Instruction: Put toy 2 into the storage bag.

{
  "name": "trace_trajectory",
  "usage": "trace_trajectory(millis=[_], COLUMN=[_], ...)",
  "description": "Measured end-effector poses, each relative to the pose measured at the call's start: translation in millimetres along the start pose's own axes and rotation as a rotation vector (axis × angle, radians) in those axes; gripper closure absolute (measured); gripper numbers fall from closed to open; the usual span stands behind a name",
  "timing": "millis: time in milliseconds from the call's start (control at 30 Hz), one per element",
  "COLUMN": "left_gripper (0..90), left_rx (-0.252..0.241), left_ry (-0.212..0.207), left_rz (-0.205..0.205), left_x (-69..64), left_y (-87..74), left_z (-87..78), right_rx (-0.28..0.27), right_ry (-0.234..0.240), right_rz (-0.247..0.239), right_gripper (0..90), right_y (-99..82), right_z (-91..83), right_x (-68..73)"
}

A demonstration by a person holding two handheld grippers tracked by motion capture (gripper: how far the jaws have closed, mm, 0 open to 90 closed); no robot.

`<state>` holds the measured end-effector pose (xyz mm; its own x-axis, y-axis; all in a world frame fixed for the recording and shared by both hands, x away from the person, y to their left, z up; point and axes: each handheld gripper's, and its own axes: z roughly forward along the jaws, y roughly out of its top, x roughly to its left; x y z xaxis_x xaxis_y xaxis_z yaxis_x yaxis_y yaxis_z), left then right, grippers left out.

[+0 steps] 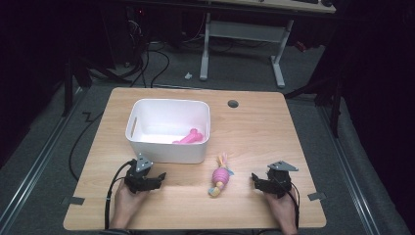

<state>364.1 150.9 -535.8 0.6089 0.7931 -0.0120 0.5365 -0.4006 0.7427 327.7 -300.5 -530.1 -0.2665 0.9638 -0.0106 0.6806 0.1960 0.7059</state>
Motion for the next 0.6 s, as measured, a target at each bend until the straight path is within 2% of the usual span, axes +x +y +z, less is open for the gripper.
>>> trace_trajectory(millis=[100, 167, 267, 367, 467, 600], left_gripper=[28.0, 27.6, 26.8, 26.6, 26.6, 26.7], left_rx=[0.000, 0.000, 0.001, 0.001, 0.001, 0.000], left_ry=[0.003, 0.007, 0.015, 0.017, 0.015, 0.019], left_rz=[-0.004, -0.009, -0.015, -0.015, -0.018, -0.022], left_x=[-0.1, -0.3, -0.1, 0.0, -0.1, 0.5], left_y=[-0.1, -0.4, -1.0, -1.1, -1.1, -1.1], left_z=[0.0, -0.2, -0.9, -1.0, -1.0, -0.8], right_rx=[0.016, 0.019, 0.006, -0.010, -0.025, -0.029], right_ry=[0.007, 0.038, 0.062, 0.108, 0.133, 0.118], right_rz=[-0.006, -0.027, -0.080, -0.103, -0.131, -0.199], right_gripper=[26.7, 27.2, 28.9, 28.9, 28.9, 29.9], right_y=[1.7, 1.1, -0.6, -2.0, -2.1, 1.1], right_z=[-2.2, -3.9, -10.1, -16.1, -24.5, -33.4], right_x=[0.1, 2.4, 15.0, 25.4, 38.9, 55.2])
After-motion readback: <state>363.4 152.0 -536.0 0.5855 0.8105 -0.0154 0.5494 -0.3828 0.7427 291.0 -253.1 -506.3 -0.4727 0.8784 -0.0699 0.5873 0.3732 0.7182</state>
